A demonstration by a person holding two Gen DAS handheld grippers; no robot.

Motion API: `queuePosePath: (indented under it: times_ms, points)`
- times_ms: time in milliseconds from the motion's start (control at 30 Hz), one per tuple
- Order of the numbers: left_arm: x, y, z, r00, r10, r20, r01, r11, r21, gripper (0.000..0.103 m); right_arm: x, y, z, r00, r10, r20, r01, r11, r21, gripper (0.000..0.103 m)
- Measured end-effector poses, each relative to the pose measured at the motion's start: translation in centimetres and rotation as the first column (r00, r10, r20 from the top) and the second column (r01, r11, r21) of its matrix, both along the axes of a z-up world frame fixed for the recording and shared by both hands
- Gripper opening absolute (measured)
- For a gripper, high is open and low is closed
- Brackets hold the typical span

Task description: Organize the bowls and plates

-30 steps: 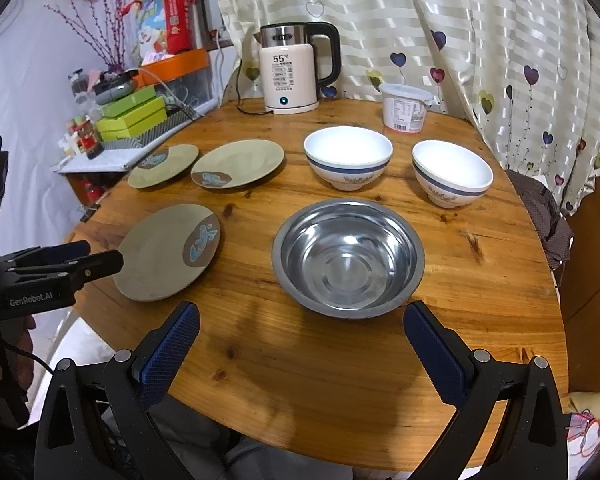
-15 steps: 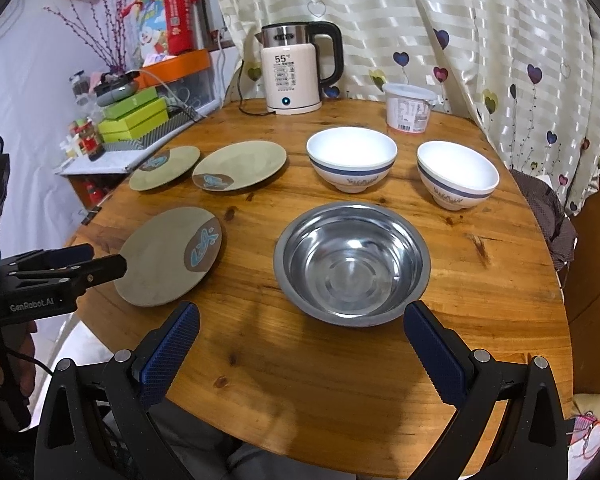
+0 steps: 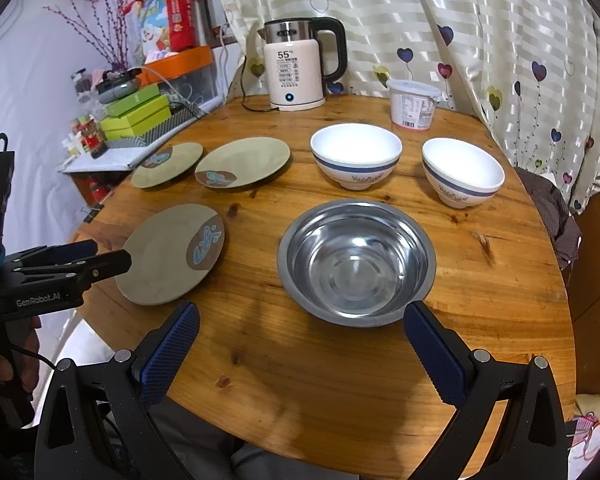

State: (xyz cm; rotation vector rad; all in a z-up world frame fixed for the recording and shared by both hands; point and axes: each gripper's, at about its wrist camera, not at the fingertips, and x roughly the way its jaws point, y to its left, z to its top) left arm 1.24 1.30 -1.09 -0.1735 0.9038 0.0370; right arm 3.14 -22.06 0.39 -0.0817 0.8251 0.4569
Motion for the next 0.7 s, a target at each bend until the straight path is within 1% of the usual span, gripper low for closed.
queuePosePath:
  times_ms: [233,300,700]
  points:
    - [0.09,0.13,0.07,1.000,0.002,-0.004,-0.002,1.000,0.000,0.081,0.16,0.01,0.23,1.000,-0.001,-0.021,0.000,1.000,-0.006,0.103]
    - [0.14,0.21,0.11,1.000,0.003,-0.006,-0.003,1.000,0.000,0.081,0.23,-0.07,0.36,0.999,-0.002,-0.033,0.002,1.000,0.004,0.103]
    - [0.54,0.44,0.17,1.000,0.002,-0.009,-0.002,1.000,0.000,0.081,0.44,0.03,0.30,1.000,-0.013,-0.002,0.013,1.000,-0.016,0.103]
